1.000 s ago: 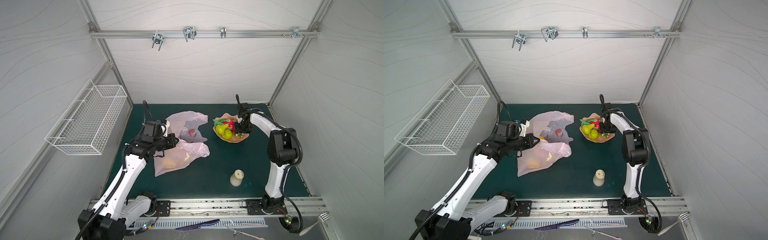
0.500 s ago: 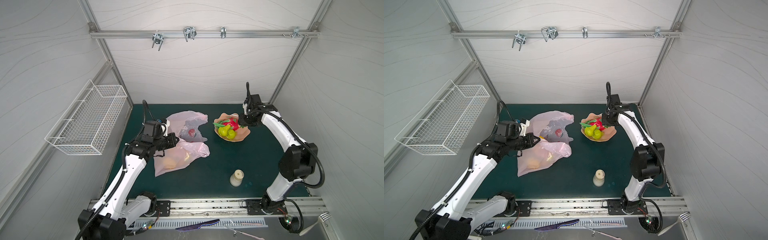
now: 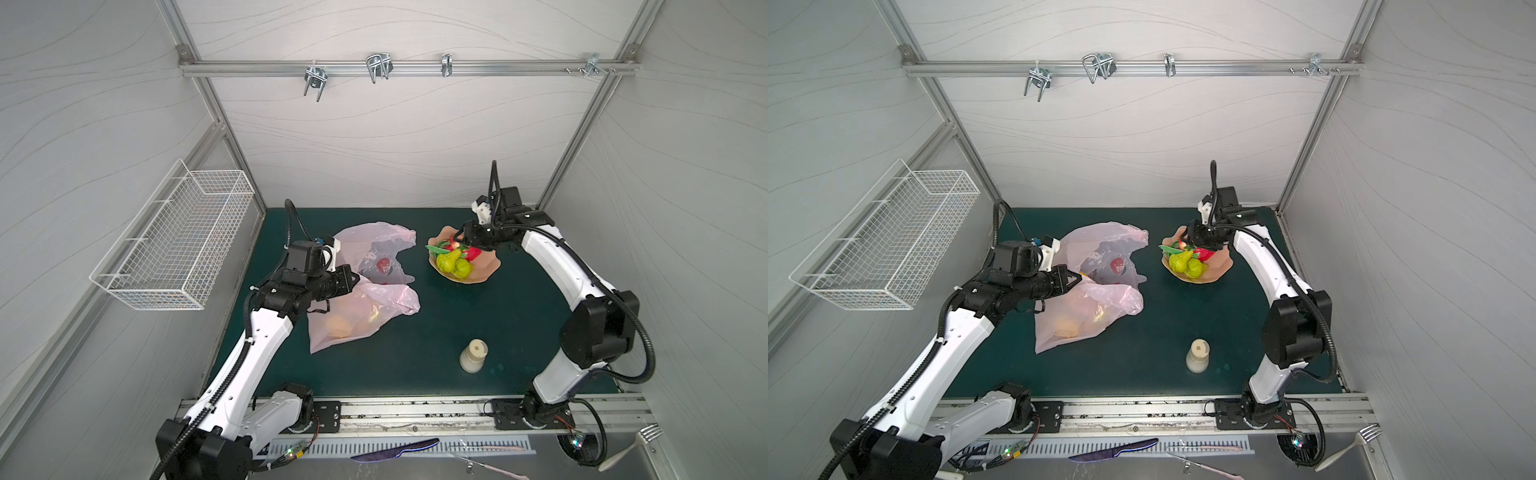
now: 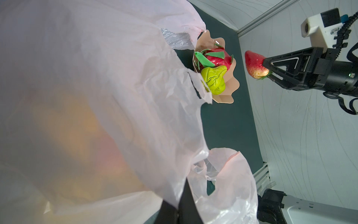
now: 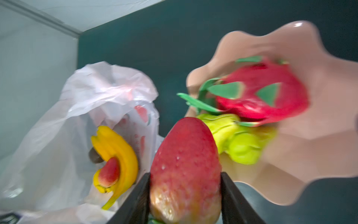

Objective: Place the fruits into the plastic bag
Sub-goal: Place the fruit in the plastic bag.

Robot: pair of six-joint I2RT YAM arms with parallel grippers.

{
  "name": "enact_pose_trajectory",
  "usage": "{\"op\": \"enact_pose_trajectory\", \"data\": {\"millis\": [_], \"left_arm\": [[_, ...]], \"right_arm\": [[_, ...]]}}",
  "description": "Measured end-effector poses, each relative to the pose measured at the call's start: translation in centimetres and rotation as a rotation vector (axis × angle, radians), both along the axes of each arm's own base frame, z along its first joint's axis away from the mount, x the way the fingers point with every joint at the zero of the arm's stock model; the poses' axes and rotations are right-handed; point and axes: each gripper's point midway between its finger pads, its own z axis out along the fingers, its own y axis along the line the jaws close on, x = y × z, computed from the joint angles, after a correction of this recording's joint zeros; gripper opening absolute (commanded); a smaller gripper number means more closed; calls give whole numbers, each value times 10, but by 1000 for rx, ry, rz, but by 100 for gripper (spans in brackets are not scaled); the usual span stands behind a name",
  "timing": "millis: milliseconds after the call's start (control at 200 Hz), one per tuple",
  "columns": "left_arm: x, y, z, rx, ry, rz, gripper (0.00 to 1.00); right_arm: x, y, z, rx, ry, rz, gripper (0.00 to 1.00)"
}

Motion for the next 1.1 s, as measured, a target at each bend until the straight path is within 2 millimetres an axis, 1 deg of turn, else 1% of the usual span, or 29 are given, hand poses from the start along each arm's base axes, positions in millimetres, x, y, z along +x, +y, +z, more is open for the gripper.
{"op": "enact_pose_trajectory", "data": {"millis": [80, 175, 240, 315, 420, 625, 810, 875, 975, 1101], "left_arm": [[0, 0, 0, -2, 1, 0, 0], [0, 0, 0, -5, 4, 1, 0], [0, 0, 0, -6, 4, 2, 0], [0, 0, 0, -7, 5, 4, 0], [0, 0, 1, -10, 7, 7, 0], [1, -1, 2, -18, 4, 11, 0], [2, -2, 2, -21, 1, 9, 0], [3, -2, 2, -23, 2, 7, 0], [3, -3, 2, -25, 3, 5, 0], [4, -3, 2, -27, 1, 3, 0]], "right_arm": [[-15, 45, 7, 83, 6, 91, 49], [-32, 90, 8, 168, 41, 173, 48], [-40, 112, 5, 213, 72, 210, 48], [-45, 127, -3, 252, 116, 220, 48], [-50, 135, -15, 291, 179, 208, 47], [-58, 140, -33, 346, 260, 180, 46], [-75, 141, -66, 375, 374, 140, 46], [-82, 143, -74, 382, 409, 131, 46], [-87, 147, -76, 395, 431, 130, 46], [-84, 154, -66, 428, 417, 144, 46]]}}
